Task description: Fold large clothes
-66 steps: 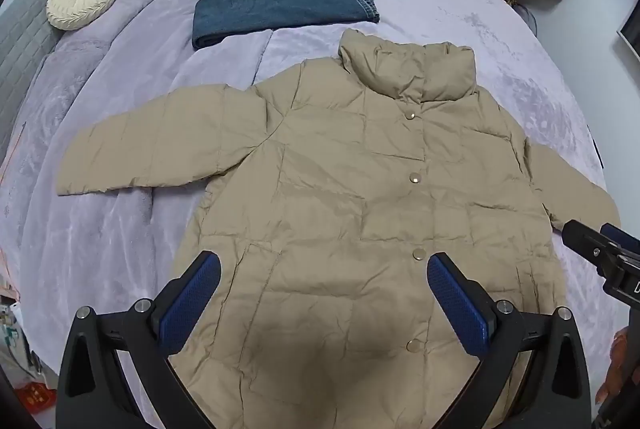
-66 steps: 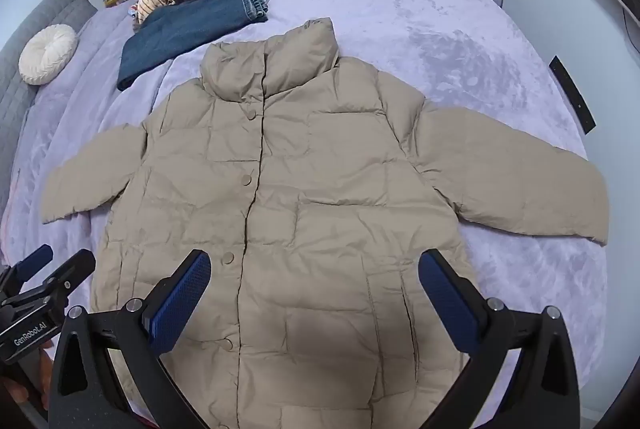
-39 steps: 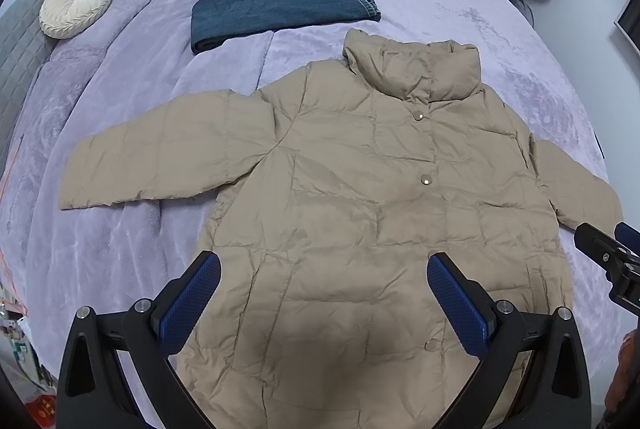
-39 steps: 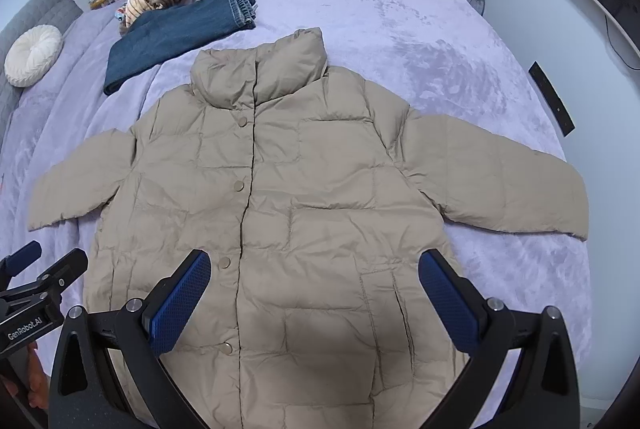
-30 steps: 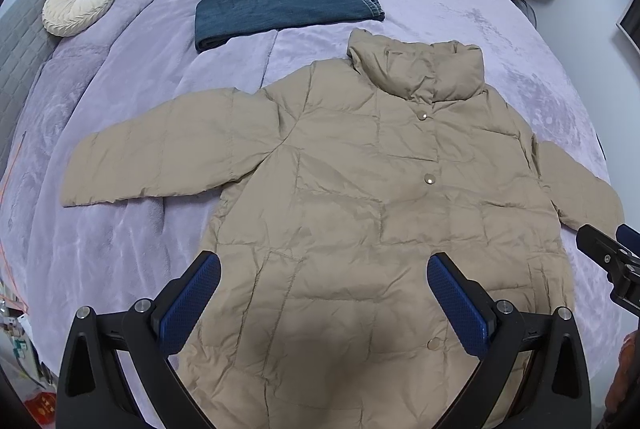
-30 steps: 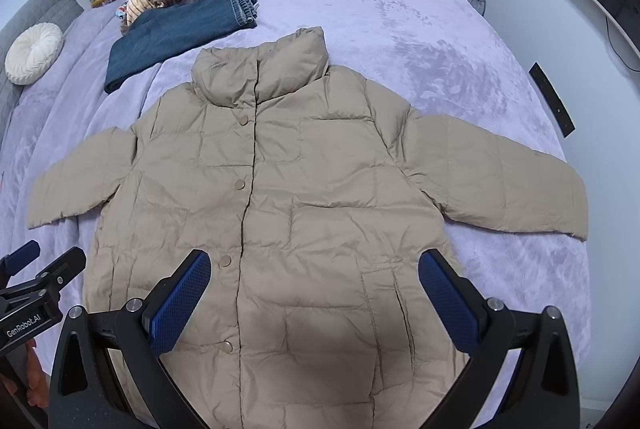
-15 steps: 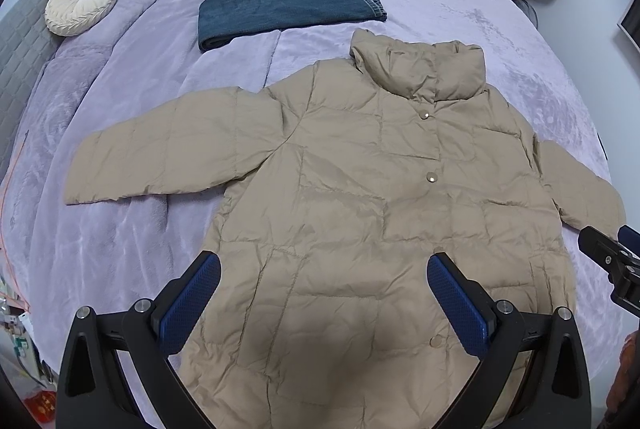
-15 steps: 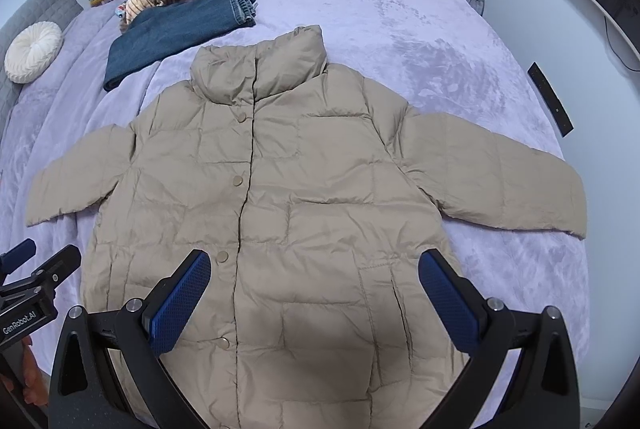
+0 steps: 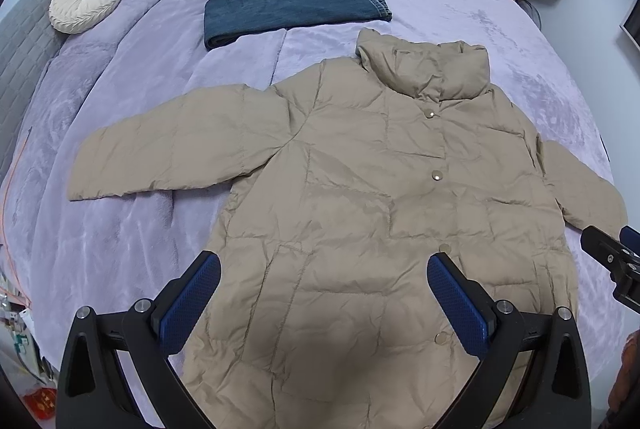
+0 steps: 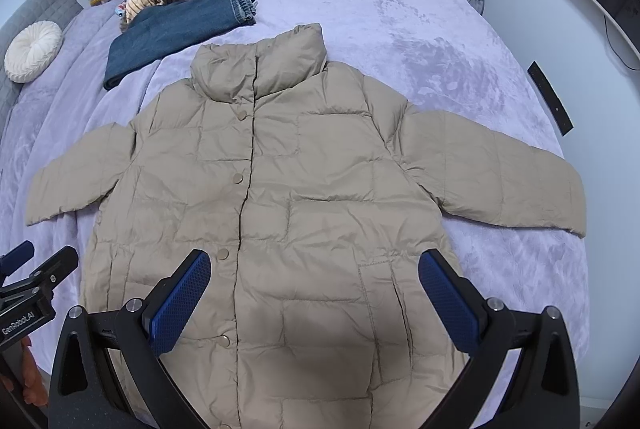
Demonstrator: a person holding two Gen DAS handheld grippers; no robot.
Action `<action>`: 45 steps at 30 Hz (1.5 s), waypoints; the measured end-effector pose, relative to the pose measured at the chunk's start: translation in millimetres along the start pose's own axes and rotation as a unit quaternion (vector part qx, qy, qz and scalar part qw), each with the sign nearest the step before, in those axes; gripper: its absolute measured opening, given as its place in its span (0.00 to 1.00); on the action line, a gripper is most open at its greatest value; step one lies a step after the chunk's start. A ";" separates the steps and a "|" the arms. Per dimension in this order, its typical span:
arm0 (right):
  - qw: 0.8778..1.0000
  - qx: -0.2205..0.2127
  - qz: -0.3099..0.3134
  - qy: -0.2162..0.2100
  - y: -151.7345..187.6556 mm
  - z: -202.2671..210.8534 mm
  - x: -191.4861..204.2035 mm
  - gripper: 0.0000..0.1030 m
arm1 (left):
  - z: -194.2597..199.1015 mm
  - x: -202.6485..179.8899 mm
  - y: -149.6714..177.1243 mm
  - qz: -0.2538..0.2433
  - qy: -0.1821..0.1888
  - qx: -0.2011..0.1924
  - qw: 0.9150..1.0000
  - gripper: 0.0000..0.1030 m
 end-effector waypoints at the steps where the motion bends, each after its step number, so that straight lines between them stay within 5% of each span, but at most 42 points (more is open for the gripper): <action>1: 1.000 0.000 0.000 0.000 0.1 -0.1 0.4 1.00 | 0.4 1.0 0.3 0.001 0.000 0.000 1.000 1.00; 45: 1.000 0.000 0.018 0.007 -0.1 2.8 24.5 1.00 | -0.8 24.0 1.3 0.021 -0.005 0.000 1.000 1.00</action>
Point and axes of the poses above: each gripper's, at about its wrist camera, not at the fingertips, and z roughly against the way its jaws point, x to its left, y to its underside, the point moved 7 cm from there along -z, roughly the way its jaws point, and after that the axes turned 9 degrees about y, right-handed, at the moved point
